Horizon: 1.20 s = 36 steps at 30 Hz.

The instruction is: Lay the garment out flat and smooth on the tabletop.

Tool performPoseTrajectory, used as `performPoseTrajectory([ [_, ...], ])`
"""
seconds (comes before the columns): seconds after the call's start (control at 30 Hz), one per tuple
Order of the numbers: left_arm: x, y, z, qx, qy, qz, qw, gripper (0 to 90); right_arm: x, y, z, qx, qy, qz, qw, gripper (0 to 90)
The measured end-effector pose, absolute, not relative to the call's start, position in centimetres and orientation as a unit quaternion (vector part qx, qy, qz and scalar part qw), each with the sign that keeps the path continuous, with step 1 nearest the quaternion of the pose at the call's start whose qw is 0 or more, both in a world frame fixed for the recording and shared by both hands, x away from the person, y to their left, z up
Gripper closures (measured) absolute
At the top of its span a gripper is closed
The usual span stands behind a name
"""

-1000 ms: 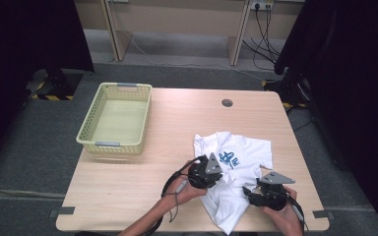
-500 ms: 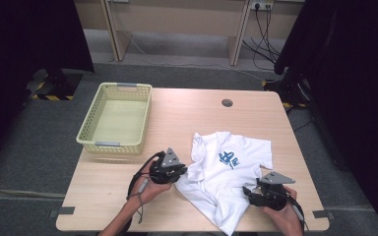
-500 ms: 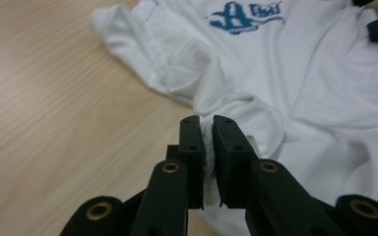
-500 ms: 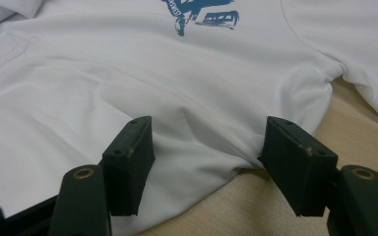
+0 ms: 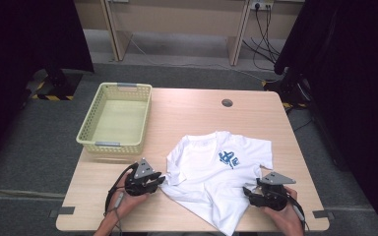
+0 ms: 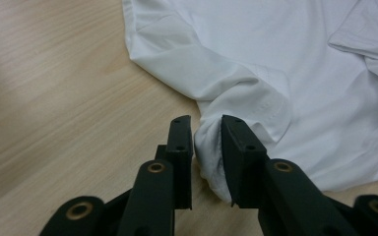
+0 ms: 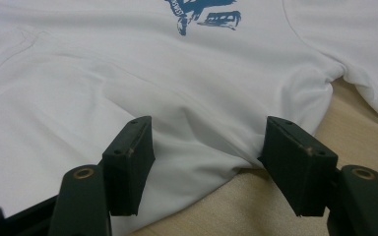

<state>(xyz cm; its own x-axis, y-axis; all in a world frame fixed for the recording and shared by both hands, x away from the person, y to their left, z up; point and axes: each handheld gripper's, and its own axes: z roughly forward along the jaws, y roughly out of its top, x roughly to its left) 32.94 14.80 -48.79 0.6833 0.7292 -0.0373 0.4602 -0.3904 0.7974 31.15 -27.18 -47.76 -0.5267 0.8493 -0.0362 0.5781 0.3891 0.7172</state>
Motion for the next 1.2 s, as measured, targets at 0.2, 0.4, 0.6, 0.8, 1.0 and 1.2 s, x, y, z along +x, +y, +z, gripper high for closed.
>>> performPoseTrajectory([
  [0.2, 32.5, 15.3, -47.9, 0.807, 0.379, 0.160, 0.423, 56.3, 31.1, -27.1, -47.7, 0.443, 0.808, 0.331, 0.204, 36.9],
  [0.4, 32.6, 13.6, -45.5, 0.797, 0.373, 0.165, 0.445, 37.0, 31.2, -27.1, -47.7, 0.444, 0.808, 0.330, 0.204, 36.8],
  [0.6, 33.6, 9.9, -45.3, 0.815, 0.348, 0.166, 0.432, 33.3, 31.2, -27.1, -47.7, 0.442, 0.808, 0.331, 0.204, 36.7],
  [0.8, 35.1, 7.7, -47.3, 0.837, 0.342, 0.147, 0.401, 37.2, 31.2, -27.1, -47.7, 0.442, 0.809, 0.330, 0.203, 36.7],
  [1.0, 36.1, 8.2, -48.4, 0.837, 0.341, 0.156, 0.399, 70.9, 31.2, -27.2, -47.7, 0.441, 0.809, 0.330, 0.204, 36.7],
  [1.2, 36.3, 11.5, -47.4, 0.814, 0.363, 0.174, 0.417, 82.2, 31.2, -27.2, -47.8, 0.440, 0.810, 0.331, 0.203, 36.7],
])
